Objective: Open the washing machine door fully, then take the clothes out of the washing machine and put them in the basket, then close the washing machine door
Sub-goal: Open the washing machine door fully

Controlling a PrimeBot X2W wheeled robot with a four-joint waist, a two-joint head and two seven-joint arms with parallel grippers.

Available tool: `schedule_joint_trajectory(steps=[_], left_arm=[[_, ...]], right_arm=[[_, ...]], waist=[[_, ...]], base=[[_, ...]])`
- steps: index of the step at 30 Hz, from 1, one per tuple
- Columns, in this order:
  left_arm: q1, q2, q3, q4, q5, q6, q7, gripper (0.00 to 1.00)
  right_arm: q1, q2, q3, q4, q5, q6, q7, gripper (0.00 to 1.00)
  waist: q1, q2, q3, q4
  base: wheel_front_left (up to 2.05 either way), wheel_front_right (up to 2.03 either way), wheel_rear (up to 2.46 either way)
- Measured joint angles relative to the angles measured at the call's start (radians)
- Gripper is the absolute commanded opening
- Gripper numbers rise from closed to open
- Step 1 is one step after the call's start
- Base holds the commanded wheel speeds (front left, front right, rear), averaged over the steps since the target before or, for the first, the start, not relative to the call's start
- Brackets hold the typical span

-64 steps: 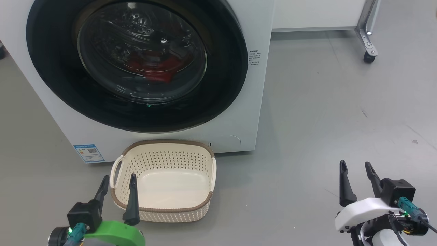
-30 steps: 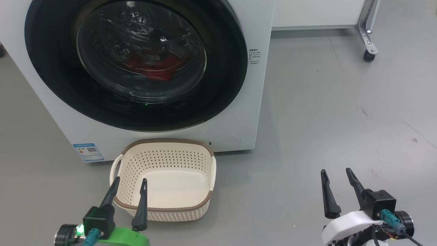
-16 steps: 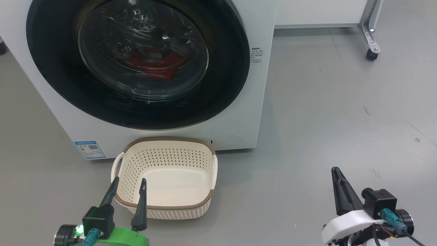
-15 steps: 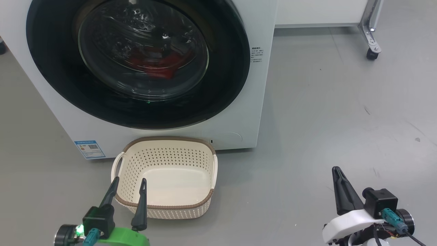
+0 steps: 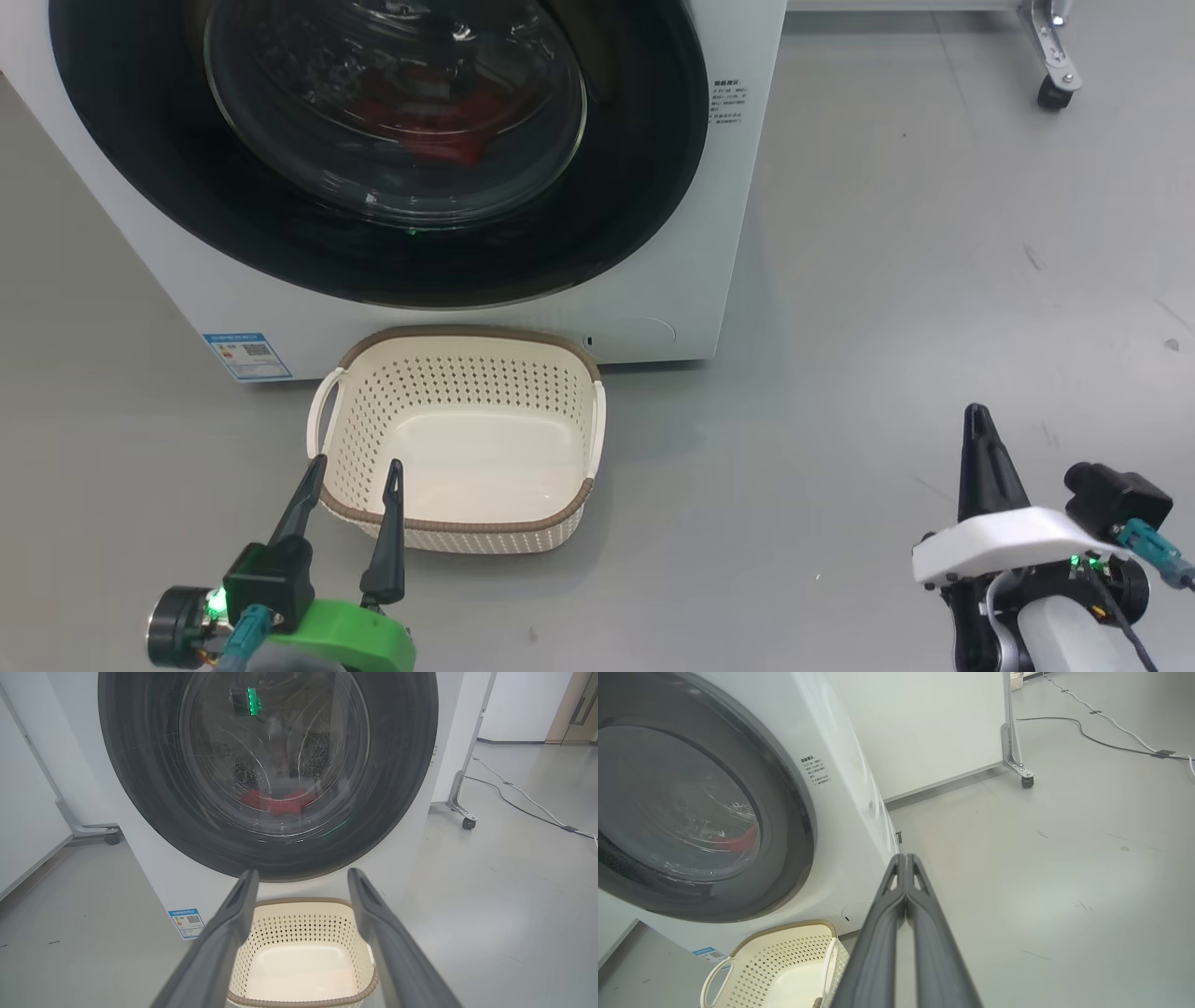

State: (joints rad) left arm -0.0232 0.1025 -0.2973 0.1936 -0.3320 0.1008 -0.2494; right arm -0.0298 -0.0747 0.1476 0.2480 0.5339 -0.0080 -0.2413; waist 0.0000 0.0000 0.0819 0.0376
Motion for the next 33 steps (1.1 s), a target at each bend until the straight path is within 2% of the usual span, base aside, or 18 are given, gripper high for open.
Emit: schedule_joint_trajectory(steps=[9, 15, 21, 23, 26, 33], left_arm=[[-0.050, -0.005, 0.005, -0.027, 0.009, 0.000, 0.000, 1.00], [-0.093, -0.017, 0.005, -0.042, 0.016, 0.000, 0.000, 1.00], [-0.132, -0.023, 0.004, -0.044, 0.017, -0.003, 0.000, 1.00], [-0.144, -0.024, 0.002, -0.045, 0.017, -0.007, 0.000, 1.00], [-0.162, -0.028, 0.000, -0.045, 0.018, -0.011, 0.000, 1.00], [-0.201, -0.040, -0.012, -0.045, 0.018, -0.027, -0.002, 1.00]], right_arm=[[-0.157, 0.020, -0.107, -0.003, 0.304, 0.078, 0.110, 0.00], [-0.317, 0.022, -0.195, -0.003, 0.522, 0.086, 0.196, 0.00], [-0.477, 0.021, -0.258, 0.023, 0.729, 0.084, 0.308, 0.00], [-0.523, 0.021, -0.272, 0.036, 0.783, 0.074, 0.345, 0.00], [-0.585, 0.019, -0.279, 0.056, 0.840, 0.056, 0.400, 0.00], [-0.738, 0.009, -0.261, 0.098, 0.892, 0.004, 0.534, 0.00]], waist=[[0.0000, 0.0000, 0.082, 0.016], [0.0000, 0.0000, 0.145, 0.031], [0.0000, 0.0000, 0.204, 0.048], [0.0000, 0.0000, 0.222, 0.056], [0.0000, 0.0000, 0.248, 0.068], [0.0000, 0.0000, 0.306, 0.104]], base=[[0.00, 0.00, 0.00], [0.00, 0.00, 0.00], [0.00, 0.00, 0.00], [0.00, 0.00, 0.00], [0.00, 0.00, 0.00], [0.00, 0.00, 0.00]])
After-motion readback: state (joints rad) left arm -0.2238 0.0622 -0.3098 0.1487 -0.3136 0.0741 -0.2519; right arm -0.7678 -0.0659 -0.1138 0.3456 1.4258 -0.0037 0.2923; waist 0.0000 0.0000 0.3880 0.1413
